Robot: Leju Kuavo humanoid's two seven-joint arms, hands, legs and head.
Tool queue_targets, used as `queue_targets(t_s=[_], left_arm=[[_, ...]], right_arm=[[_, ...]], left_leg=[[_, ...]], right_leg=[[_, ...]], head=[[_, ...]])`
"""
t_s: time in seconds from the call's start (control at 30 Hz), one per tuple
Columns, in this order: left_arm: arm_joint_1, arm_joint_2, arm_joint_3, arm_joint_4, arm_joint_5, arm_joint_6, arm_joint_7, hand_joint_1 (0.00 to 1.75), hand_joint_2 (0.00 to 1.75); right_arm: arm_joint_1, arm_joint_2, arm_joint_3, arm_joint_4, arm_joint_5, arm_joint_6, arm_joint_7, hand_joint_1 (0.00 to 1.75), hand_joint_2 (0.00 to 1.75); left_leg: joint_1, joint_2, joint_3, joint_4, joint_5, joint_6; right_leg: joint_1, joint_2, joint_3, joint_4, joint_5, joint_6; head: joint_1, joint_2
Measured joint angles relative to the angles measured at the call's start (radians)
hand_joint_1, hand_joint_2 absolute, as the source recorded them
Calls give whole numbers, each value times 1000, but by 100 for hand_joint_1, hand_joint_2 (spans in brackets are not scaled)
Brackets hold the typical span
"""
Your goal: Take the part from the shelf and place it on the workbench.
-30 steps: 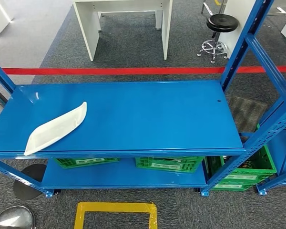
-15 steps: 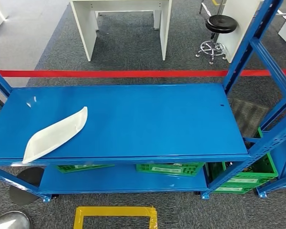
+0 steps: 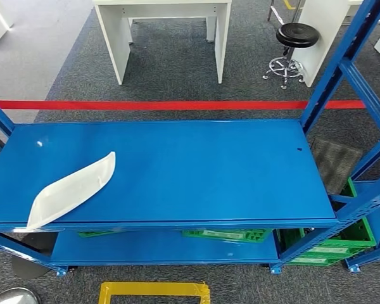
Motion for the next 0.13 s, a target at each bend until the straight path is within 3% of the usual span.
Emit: queue_targets(t_s=[0.13], left_arm=[[0,0,0,0,4,3,5,0,175]], right_arm=[[-1,0,0,0,3,-14,-6,0,0]], left_leg=[[2,0,2,-7,-1,-1]], right_leg=[[3,0,0,0,-5,-8]], head=[[0,0]])
